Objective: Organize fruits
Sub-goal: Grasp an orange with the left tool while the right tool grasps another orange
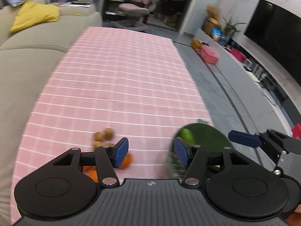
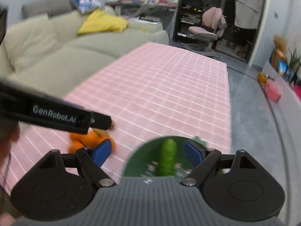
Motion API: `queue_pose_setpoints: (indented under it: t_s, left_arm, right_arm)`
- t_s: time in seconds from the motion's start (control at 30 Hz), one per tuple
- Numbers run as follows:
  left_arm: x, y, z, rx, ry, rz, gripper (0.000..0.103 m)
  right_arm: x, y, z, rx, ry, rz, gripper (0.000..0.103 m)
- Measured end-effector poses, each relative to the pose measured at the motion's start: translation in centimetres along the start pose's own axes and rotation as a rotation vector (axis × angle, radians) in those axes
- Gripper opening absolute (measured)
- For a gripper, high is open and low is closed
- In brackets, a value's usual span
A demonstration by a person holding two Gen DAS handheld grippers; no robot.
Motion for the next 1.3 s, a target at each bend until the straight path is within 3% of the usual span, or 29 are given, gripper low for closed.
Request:
queue_pose_setpoints:
  t_s: [0.17,0.33,0.57,0.77,0.87,1.0,1.3]
  left_arm:
    - [-0.7,0.8,3.8,-0.054,-0.045,-0.008,0.066]
    - [-0.7,2.3,7.7,-0.137,-0.044,0.012,0.066]
    - [0.9,4.7,11.6,-0.216,-0.023,0.081,0.063]
    - [3.3,6.0,11.6,-0.229,0.046,0.155,0.063]
    - [4.5,6.6,11.4,-0.235,0.05,0.186,0.063]
    - [6.0,6.9,11.1,-0.248,0.061,0.215,0.063]
    - [9.0,7.3,10.6,-0.288,0.052,0.271,0.063]
  right_arm:
    - [0.4,-0.8,3.6,0.068,-0.065,-0.035,0.081]
    - [1.5,-1.1,7.6,0.012,-0.101,-0.018,0.08]
    - [3.8,-0.1,11.2,-0.095,-0.123,0.021,0.065]
    - [6.2,1.2,11.9,-0.144,-0.119,0.092,0.053]
    - [7.5,1.7,11.9,-0.185,-0.06,0.105,0.048]
    - [8.5,2.1,11.6,-0.268,0.015,0.105,0.047]
    - [10.4,2.4,10.7,-0.343,0.028,0.121,0.047]
Point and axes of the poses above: each gripper's, at about its wrist camera, not at the fingertips, and x roughly the way its jaws point, z to its left, y to its underside, the point moved 8 cm from there along x, roughly the way its jaws point, and after that the axes turned 11 degrees about z, right-handed, at the moved point
